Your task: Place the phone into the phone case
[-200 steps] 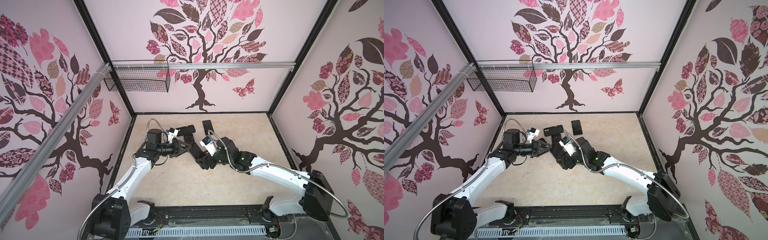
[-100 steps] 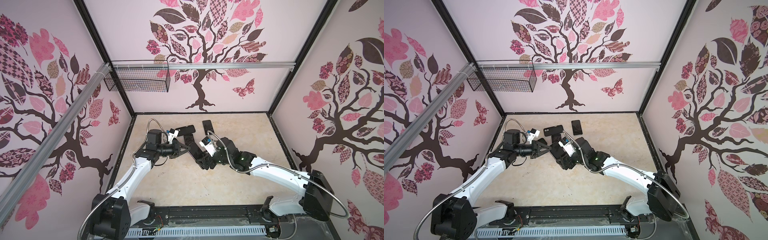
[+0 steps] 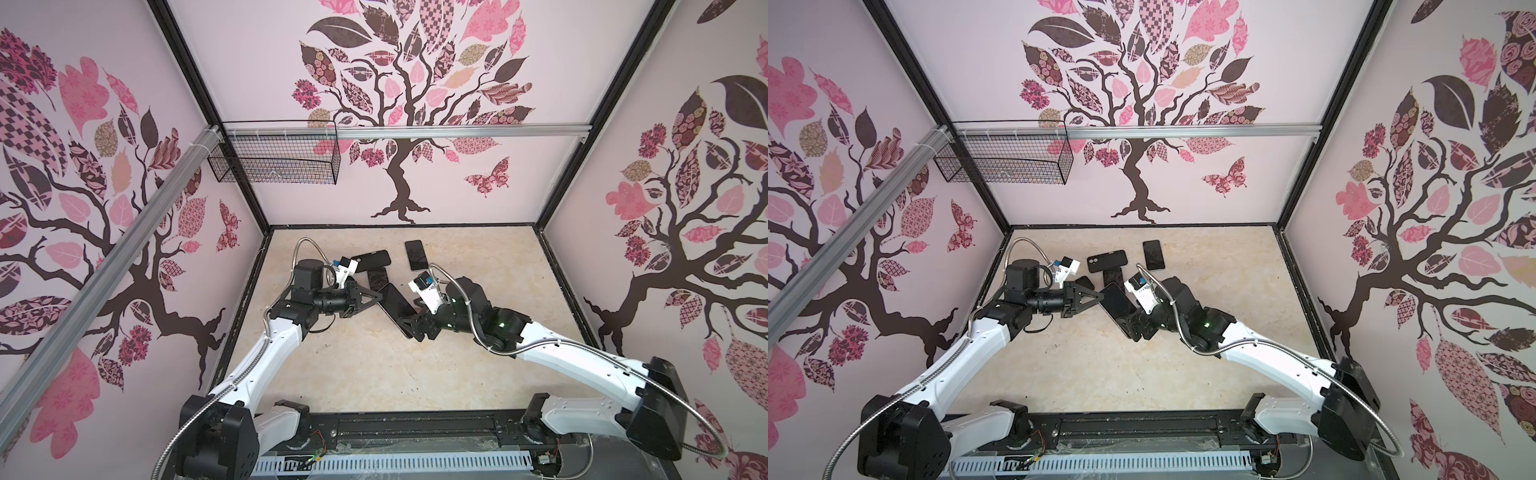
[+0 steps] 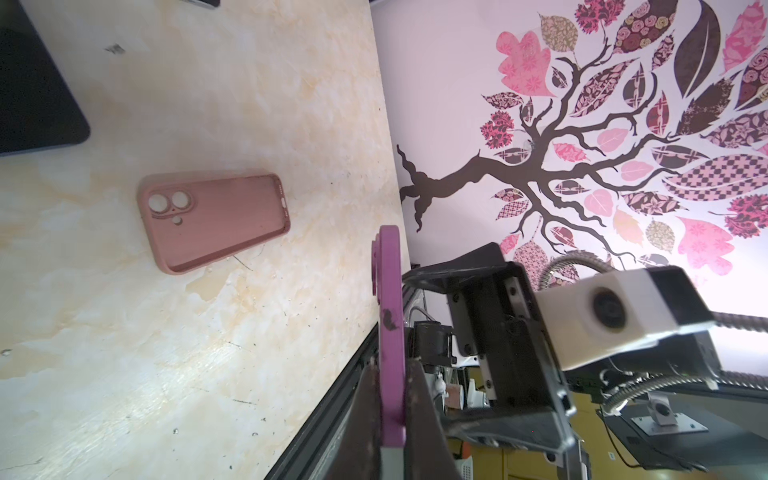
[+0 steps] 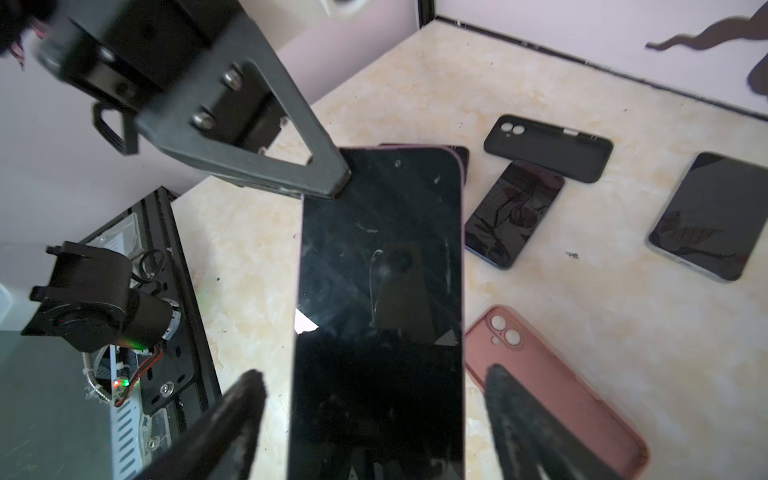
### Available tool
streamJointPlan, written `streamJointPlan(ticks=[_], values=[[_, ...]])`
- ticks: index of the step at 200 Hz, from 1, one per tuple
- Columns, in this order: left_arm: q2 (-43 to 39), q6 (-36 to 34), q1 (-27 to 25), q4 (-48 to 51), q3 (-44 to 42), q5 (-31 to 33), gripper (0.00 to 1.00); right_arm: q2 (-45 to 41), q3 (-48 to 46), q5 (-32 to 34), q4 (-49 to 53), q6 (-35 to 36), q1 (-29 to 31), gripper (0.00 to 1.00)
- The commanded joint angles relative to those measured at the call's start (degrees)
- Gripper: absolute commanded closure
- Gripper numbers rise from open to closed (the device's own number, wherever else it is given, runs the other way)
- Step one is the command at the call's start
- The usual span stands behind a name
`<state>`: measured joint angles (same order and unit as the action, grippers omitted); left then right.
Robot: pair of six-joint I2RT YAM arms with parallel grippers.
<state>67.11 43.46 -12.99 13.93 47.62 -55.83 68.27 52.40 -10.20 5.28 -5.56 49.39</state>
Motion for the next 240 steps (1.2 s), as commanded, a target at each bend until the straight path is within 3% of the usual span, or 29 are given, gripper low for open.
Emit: streamJointPlan(ticks=[1,28,57,108,133,191,240], values=[[-1.5,-0.2,0.4,-3.4,-1.7,2.2,1.0,-7.0,-0.6,1.7,-0.7,-0.4,0.2,0.01],[-2.3,0.2,0.4,-5.8,-1.9,3.4,1.0,-11.3,-2.1,3.9,1.8,-2.2,0.2,0.0],[-4.1,3.3,0.4,-14.9,-4.0,4.2,1.0,-13.8,-3.5,6.7,3.7,-7.8,-0.7,0.0],[-7.2,9.4,0.4,-31.0,-8.4,8.9,1.0,-17.3,-11.0,-4.0,-4.8,-21.7,-9.9,0.0],[-7.5,13.8,0.4,-40.4,-10.9,10.9,1.0,-16.5,-12.9,-6.7,-7.3,-24.4,-13.0,0.01],[-4.5,23.6,0.5,-63.0,-16.7,13.7,1.0,-14.4,-20.2,-14.9,-29.3,-37.6,-14.6,0.26],[-2.2,29.1,0.5,-73.7,-18.5,13.4,1.0,-7.7,-22.2,-17.3,-46.7,-47.2,-15.3,0.32]])
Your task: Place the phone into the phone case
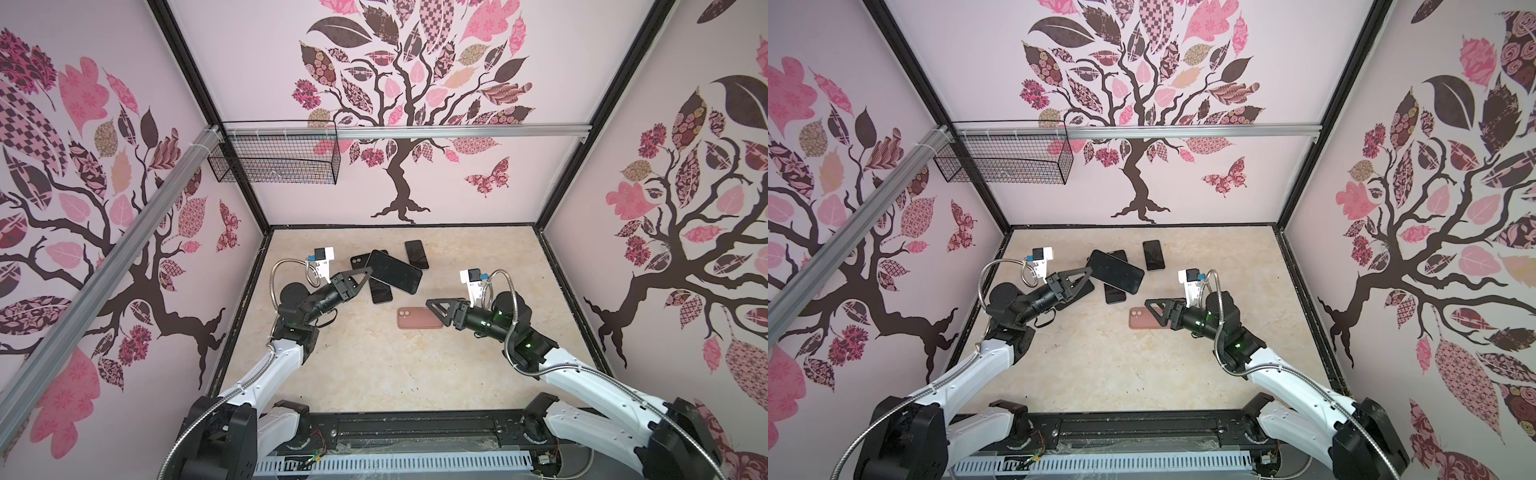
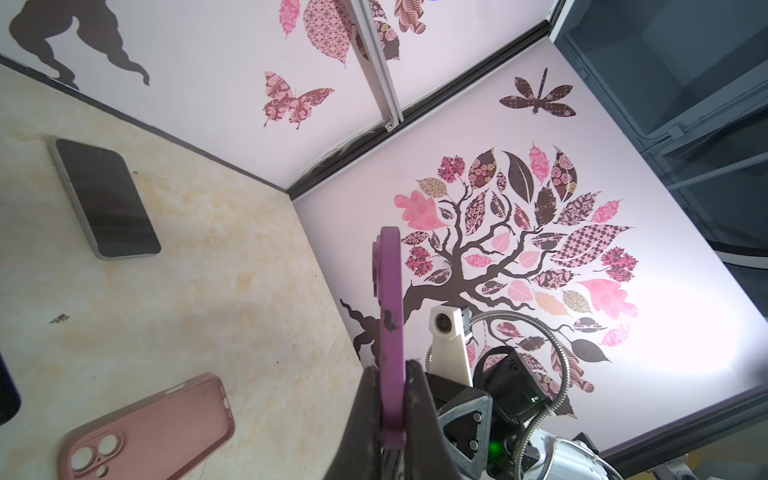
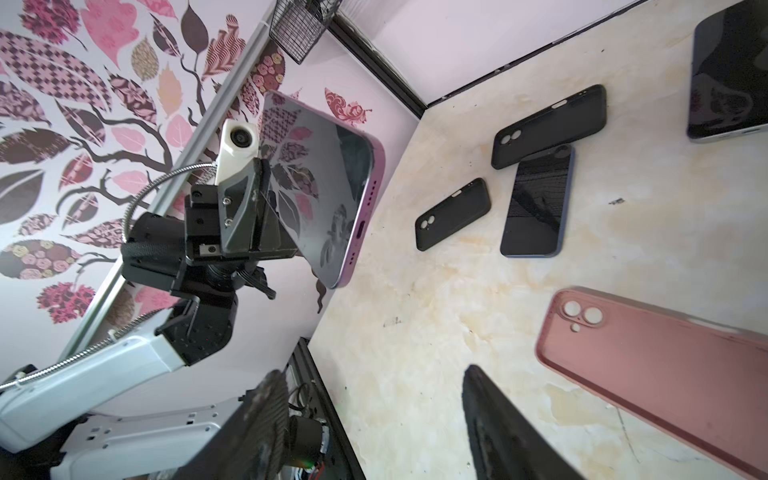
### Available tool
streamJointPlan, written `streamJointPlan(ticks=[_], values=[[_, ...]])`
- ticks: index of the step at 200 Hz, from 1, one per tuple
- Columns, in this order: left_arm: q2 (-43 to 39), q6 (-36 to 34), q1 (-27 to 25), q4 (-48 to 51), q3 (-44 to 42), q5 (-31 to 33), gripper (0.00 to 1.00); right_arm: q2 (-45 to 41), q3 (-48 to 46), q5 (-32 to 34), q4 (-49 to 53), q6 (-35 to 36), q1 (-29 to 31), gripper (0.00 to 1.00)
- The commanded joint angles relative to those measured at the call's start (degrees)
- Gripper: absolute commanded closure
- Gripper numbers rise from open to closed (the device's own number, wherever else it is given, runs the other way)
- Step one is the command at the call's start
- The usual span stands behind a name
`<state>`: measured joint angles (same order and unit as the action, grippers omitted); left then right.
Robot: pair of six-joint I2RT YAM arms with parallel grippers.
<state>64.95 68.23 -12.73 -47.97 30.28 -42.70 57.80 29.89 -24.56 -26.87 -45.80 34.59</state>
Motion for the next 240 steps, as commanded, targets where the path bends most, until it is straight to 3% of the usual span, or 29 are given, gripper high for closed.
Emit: streamJointPlan(ticks=[1,71,111,142,240], values=[[0.0,4.4,0.2,-12.0,-1.2,0.2,1.0,2.9,0.4,-3.1,-14.8,-7.1,-0.5,0.32],[-1.2,7.7,0.2,-15.3,-2.1,0.1,1.0,11.3,2.1,-6.8,-31.6,-11.5,-0.7,0.56],[-2.8,9.6,0.2,-16.7,-2.8,-0.2,1.0,12.5,3.6,-7.4,-33.0,-11.6,-0.6,0.56],[-3.2,10.0,0.2,-16.9,-3.1,-1.1,1.0,14.3,5.1,-8.6,-34.3,-12.5,-0.5,0.5],[-4.6,11.2,0.2,-18.7,-4.9,-1.2,1.0,18.2,6.8,-11.8,-40.1,-16.3,-0.4,0.69]])
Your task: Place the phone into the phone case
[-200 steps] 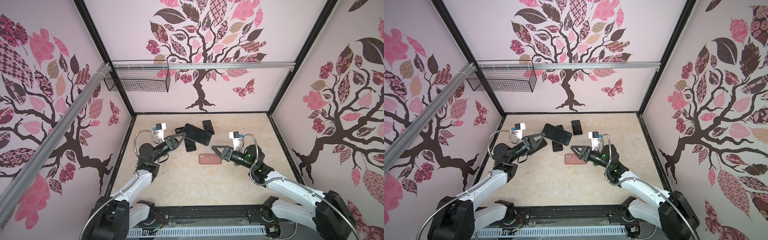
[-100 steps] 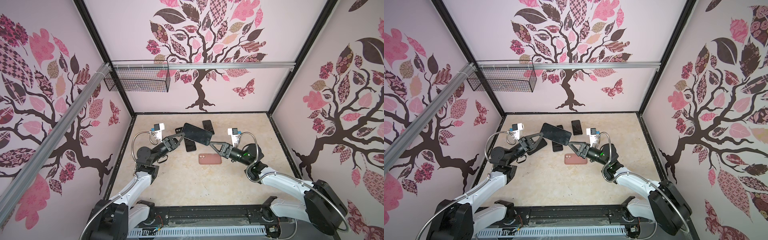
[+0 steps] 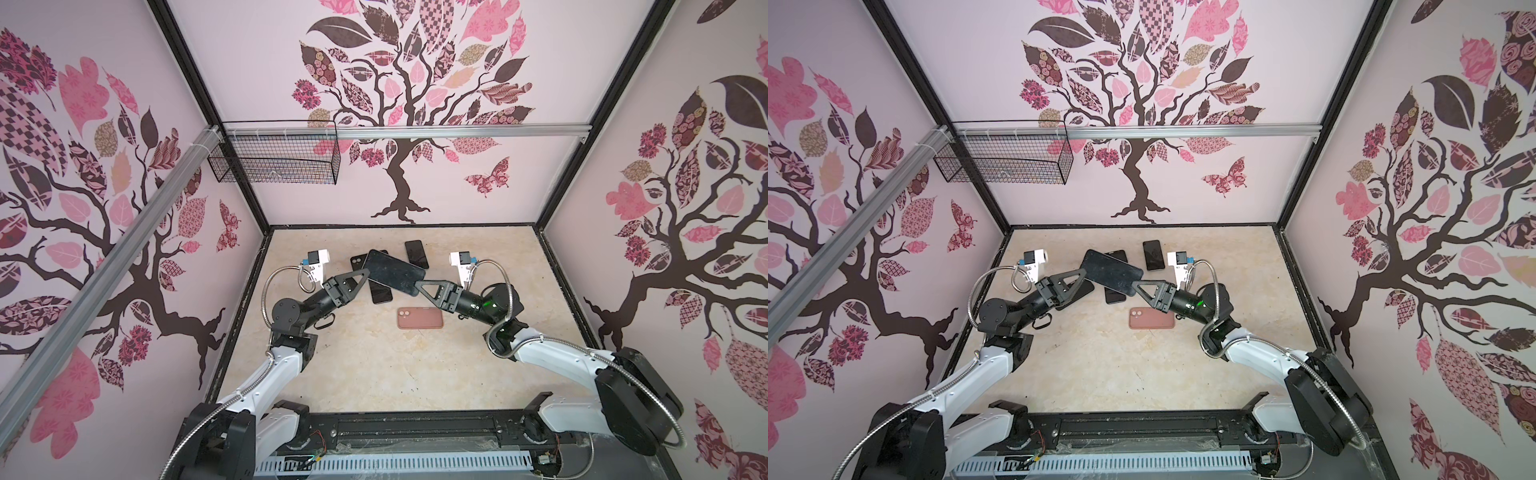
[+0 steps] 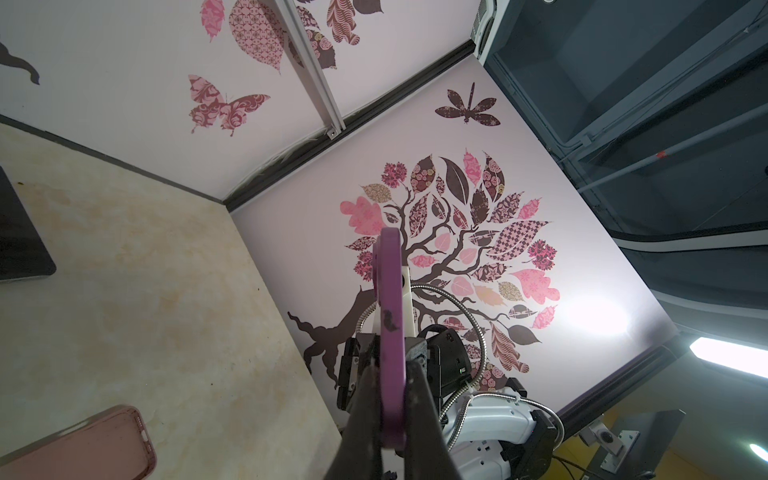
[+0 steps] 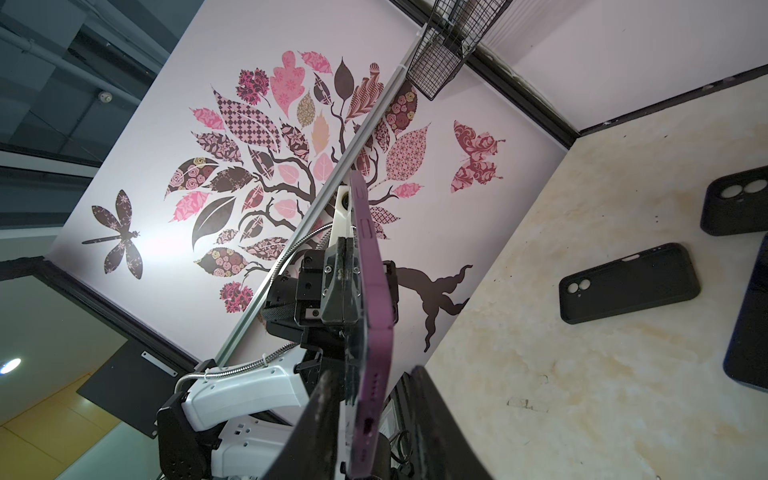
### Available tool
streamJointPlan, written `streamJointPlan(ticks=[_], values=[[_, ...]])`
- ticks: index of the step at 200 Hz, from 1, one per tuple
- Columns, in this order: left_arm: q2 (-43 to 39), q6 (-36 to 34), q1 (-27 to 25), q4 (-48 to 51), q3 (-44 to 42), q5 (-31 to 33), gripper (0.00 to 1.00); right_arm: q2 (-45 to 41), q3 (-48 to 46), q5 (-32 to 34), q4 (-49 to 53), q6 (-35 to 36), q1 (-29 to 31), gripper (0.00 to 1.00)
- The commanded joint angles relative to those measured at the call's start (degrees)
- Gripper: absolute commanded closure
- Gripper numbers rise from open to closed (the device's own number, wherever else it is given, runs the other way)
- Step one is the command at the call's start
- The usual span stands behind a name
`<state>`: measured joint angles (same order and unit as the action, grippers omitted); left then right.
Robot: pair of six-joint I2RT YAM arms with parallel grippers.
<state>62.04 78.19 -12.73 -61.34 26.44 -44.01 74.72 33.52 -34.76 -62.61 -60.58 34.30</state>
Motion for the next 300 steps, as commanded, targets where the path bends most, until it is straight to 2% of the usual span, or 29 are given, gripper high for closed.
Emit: streamJointPlan(ticks=[1,86,158,189,221,248,276,300], values=[[-1.7,1.3,0.2,-5.4,-0.9,0.2,1.0,1.2,3.2,-1.6,-4.4,-1.6,-0.1,0.69],[-2.6,1.2,0.2,-5.6,-1.5,0.6,1.0,4.1,4.2,-1.2,-8.5,-3.6,0.6,0.73],[-2.4,1.5,0.2,-5.5,-2.7,1.8,1.0,3.3,4.2,-0.6,-8.0,-3.2,0.9,0.9],[-2.0,1.4,0.2,-5.4,-3.3,2.2,0.8,0.5,5.1,0.2,-0.7,0.4,0.9,0.99],[-2.0,0.3,0.4,-3.6,-3.9,2.0,0.56,-3.6,7.4,-0.9,9.9,4.8,-1.1,1.0],[-3.0,-1.6,1.6,0.7,-5.3,1.9,0.4,-7.4,12.7,-1.8,28.5,14.2,-2.2,1.0],[-6.1,-5.7,3.5,9.2,-6.1,1.6,0.31,-10.0,17.7,-2.8,43.6,21.3,-4.8,1.0],[-9.5,-14.1,3.9,25.1,-4.2,2.4,0.25,-10.5,21.5,-5.5,54.7,26.5,-7.9,1.0]])
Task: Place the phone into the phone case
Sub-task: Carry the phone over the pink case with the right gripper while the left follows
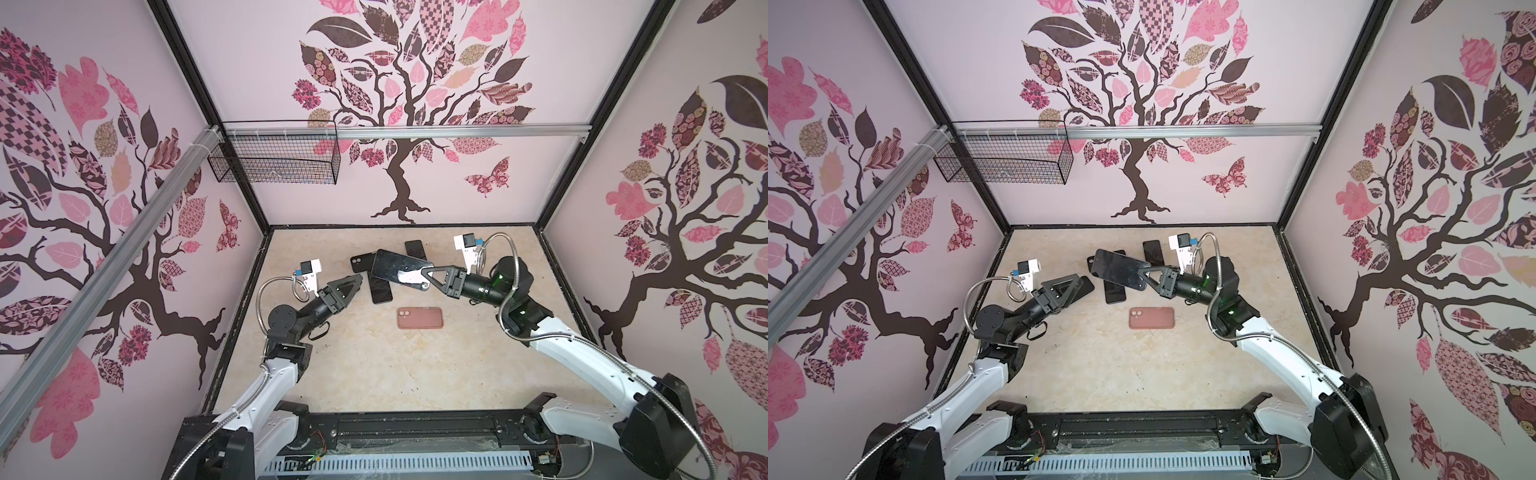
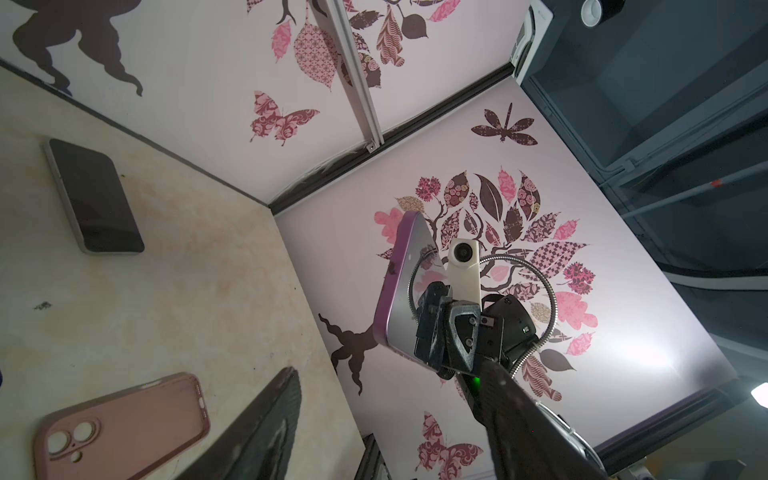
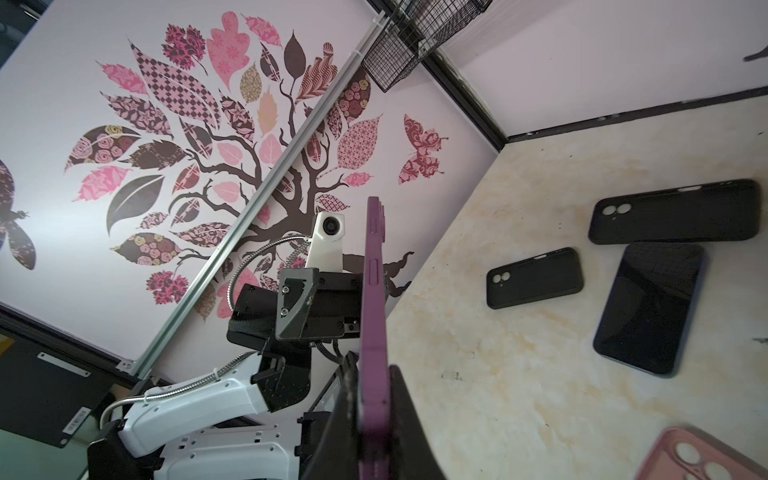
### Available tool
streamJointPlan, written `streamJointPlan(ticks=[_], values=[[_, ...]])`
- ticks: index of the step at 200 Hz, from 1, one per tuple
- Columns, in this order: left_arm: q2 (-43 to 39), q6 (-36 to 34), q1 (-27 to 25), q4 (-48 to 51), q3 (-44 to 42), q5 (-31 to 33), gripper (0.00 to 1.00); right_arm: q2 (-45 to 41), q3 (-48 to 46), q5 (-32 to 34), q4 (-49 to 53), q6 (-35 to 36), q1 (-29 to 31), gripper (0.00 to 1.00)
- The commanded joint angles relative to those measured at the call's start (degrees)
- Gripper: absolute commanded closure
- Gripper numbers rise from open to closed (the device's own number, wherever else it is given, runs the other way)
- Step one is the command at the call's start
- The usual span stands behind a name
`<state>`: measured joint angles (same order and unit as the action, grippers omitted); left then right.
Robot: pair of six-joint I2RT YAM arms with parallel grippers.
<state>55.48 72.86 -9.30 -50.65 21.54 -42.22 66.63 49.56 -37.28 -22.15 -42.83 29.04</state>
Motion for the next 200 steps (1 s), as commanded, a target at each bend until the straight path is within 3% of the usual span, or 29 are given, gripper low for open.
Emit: streamJointPlan(ticks=[1,30,68,92,133,200], values=[[-3.1,-9.1,0.5,15.0,0.7,0.7,0.25,-2.4,5.6,-3.0,14.5,9.1,-2.7,1.0],[-6.1,-20.0,0.4,33.4,5.6,2.9,0.22,-1.7,8.4,-3.2,26.5,14.7,-5.6,1.0],[-7.3,-34.7,0.2,61.3,14.2,12.0,0.21,1.6,9.1,-9.2,34.4,18.9,-11.2,1.0],[-5.2,-40.8,0.0,71.3,18.5,17.1,0.21,4.1,10.1,-7.5,41.0,23.7,-12.1,1.0],[-0.8,-45.0,-3.0,77.2,21.6,23.7,0.21,9.6,10.1,-4.5,44.4,26.3,-12.3,1.0],[7.5,-46.3,-7.5,75.2,23.3,25.3,0.22,18.9,9.8,-7.8,41.3,26.8,-13.3,1.0]])
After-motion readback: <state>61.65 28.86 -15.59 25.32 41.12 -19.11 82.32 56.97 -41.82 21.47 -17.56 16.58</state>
